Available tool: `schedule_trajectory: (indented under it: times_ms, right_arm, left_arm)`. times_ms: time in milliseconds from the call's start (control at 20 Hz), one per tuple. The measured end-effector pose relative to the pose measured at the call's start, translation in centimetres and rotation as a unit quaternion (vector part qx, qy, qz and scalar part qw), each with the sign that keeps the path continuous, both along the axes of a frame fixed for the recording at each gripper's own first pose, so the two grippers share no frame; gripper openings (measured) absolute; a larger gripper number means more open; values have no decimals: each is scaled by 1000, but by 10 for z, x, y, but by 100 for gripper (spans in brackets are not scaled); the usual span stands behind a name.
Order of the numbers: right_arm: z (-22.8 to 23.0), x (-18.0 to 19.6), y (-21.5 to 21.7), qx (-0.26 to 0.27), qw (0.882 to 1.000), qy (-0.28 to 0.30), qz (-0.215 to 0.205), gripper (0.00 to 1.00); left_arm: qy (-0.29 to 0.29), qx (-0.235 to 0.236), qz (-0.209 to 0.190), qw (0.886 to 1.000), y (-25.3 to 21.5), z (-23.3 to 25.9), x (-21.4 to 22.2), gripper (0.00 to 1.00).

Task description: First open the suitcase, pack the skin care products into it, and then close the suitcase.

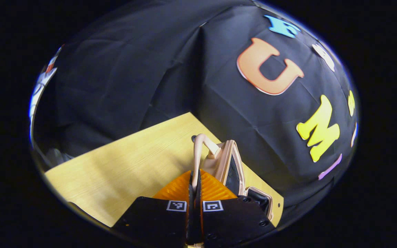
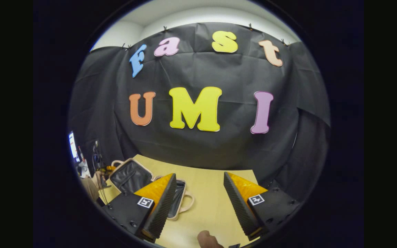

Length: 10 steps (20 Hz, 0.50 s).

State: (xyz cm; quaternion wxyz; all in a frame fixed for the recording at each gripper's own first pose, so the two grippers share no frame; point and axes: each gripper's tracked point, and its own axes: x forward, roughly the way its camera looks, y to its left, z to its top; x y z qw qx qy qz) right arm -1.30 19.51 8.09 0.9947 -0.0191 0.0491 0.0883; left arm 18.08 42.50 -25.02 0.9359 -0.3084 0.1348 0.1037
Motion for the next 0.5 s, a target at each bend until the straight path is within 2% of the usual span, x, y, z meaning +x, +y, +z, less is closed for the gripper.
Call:
schedule_trajectory:
  times_ms: [50,150,200,400,500]
  right_arm:
    - [-1,1,3,-2,1000,-1,7,77]
    - [-1,6,6,-3,1000,3,24,77]
    - [-1,7,8,-1,999,3,34,81]
    - [-7,16,-6,34,999,6,32,77]
    - [-9,21,-19,48,999,4,20,80]
  left_arm:
    - [-7,20,-2,1000,-6,12,-1,4]
    - [-24,54,-4,998,-22,37,-5,4]
    - [-31,73,-4,997,-32,48,-8,3]
    - [-47,160,1,986,-71,80,-18,3]
    - [-55,189,3,980,-93,92,-22,3]
